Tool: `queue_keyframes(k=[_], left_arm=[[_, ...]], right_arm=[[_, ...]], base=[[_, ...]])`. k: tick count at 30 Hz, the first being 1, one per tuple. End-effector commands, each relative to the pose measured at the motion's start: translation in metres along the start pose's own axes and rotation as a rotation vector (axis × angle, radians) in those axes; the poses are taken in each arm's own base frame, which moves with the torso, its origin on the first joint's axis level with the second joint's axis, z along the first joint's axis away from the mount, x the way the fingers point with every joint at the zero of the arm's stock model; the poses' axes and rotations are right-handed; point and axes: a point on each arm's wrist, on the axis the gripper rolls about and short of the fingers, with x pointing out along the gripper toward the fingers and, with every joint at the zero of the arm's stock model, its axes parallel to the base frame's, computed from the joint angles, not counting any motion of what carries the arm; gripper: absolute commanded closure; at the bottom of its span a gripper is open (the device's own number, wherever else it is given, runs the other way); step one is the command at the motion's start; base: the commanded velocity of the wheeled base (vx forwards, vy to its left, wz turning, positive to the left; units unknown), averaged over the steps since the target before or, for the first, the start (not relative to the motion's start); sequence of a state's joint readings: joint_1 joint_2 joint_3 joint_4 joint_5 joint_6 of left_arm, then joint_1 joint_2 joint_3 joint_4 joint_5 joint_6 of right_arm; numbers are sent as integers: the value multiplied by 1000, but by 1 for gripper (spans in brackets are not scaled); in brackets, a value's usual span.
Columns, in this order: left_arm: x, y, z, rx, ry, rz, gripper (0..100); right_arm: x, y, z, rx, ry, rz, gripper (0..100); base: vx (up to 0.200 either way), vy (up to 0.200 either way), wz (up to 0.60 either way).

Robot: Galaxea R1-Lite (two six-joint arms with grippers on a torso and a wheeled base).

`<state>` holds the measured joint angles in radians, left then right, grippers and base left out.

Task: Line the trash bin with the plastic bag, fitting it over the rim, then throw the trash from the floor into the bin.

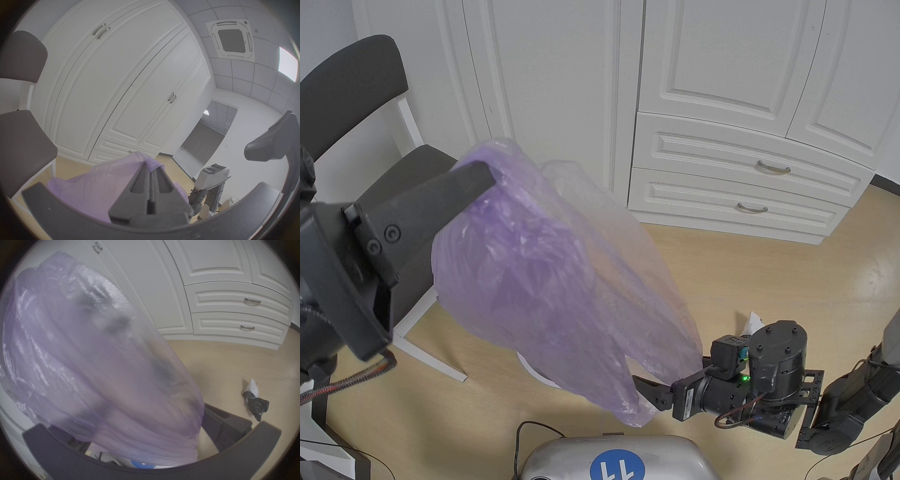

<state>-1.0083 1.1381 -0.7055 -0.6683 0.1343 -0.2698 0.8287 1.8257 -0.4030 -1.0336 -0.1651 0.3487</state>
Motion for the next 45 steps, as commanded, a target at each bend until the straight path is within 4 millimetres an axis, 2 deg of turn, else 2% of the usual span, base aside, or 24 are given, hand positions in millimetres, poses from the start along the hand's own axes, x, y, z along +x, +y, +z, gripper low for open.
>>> queue_keyframes(k=[1,6,8,12,16,21,24,35,38,45], left_arm=[[-4,0,3,6,-15,-3,100],[-10,2,10,19,-57,3,100],[-10,2,11,19,-60,4,100],[-17,6,21,39,-111,36,100],[-21,7,27,41,-149,38,100],[-25,7,33,53,-191,43,100],[-31,7,38,55,-216,46,100],[-36,8,43,77,-239,54,100],[-36,8,43,77,-239,54,100],[-37,8,43,78,-241,56,100]], right_arm=[[23,-5,-3,35,-29,-19,0],[22,-7,12,73,-146,-23,0],[22,-7,12,73,-149,-25,0],[22,-8,27,99,-260,-28,0],[26,-8,28,113,-305,-10,0],[41,-8,28,164,-380,14,0],[52,-14,19,174,-390,4,0],[40,-14,39,188,-461,17,0],[30,-11,48,192,-498,33,0],[24,-11,49,188,-499,36,0]], base=[[0,0,0],[0,0,0],[0,0,0],[0,0,0],[0,0,0],[0,0,0],[0,0,0],[0,0,0],[0,0,0],[0,0,0]])
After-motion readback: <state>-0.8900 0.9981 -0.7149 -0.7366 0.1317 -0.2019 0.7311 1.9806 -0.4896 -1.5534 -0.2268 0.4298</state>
